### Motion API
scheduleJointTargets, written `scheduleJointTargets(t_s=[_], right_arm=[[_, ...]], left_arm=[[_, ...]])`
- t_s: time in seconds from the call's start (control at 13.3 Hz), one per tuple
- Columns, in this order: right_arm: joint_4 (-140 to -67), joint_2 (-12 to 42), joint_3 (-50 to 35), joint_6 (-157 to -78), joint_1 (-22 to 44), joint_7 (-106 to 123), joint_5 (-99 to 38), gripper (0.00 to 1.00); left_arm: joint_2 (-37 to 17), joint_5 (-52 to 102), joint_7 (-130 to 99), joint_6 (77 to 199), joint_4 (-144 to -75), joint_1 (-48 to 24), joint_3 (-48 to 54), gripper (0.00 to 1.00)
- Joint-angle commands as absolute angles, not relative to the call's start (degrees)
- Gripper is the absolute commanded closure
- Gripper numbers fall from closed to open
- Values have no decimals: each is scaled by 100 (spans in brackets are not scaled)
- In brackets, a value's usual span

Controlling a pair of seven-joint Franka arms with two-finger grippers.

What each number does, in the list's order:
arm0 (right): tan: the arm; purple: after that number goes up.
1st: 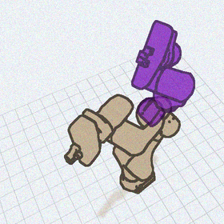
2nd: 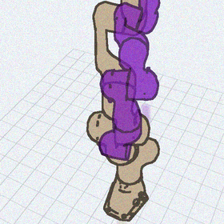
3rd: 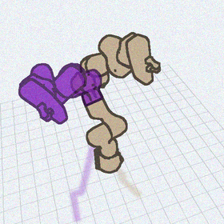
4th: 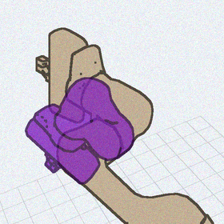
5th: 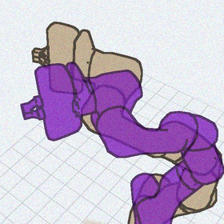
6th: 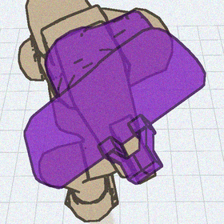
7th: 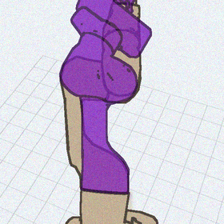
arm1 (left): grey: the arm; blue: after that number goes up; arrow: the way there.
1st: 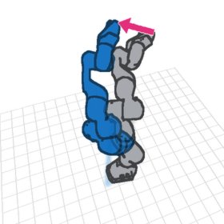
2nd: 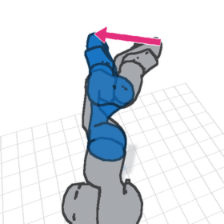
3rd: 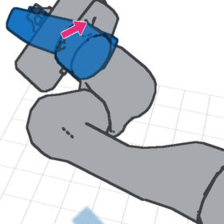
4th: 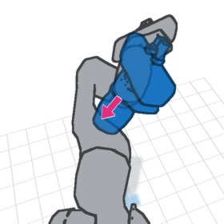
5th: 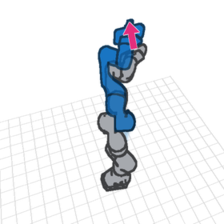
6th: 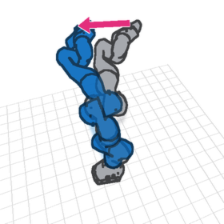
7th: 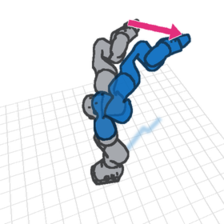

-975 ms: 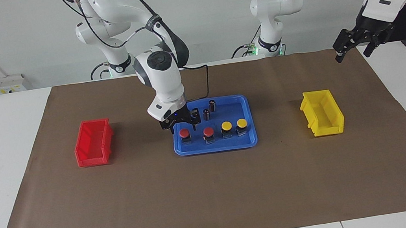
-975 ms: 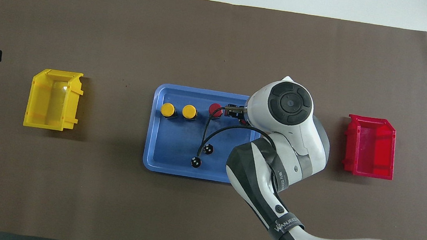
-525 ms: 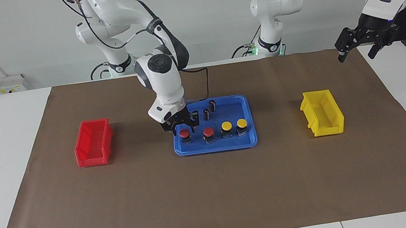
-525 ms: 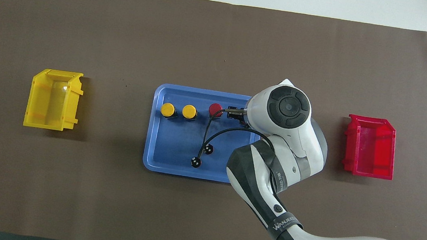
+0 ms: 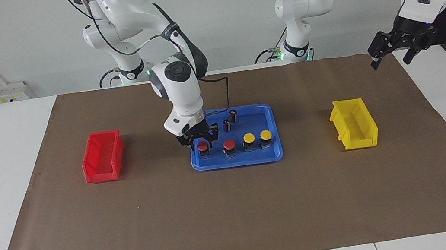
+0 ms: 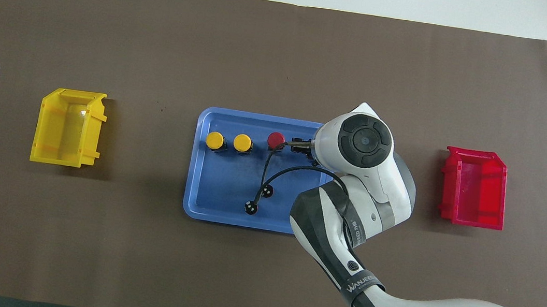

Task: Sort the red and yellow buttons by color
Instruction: 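Place the red button in the red bin while the left gripper reaches out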

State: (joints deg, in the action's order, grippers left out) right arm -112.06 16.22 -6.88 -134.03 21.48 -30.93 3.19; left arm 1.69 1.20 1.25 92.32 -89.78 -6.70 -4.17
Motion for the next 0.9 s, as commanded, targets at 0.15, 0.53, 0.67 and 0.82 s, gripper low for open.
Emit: scheduleJointTargets(t_s=[0.15, 0.53, 0.67, 0.82], right_arm=[[-11101, 1661, -694, -13439, 2145, -3129, 369, 64], [-9424, 1566, -694, -11168, 1453, -2342, 220, 71], [-9675, 856, -677, -10453, 742, -1157, 88, 69], [-10507, 161, -686, -10511, 30, 3, 79, 69]], left_arm=[[281, 26, 35, 9193, -9079, -747, -326, 0], [343, 35, -17, 8782, -9106, -817, -273, 0], [387, 79, -514, 9505, -9664, -1184, -115, 0], [221, 88, -1805, 10376, -10307, -2000, -79, 11]])
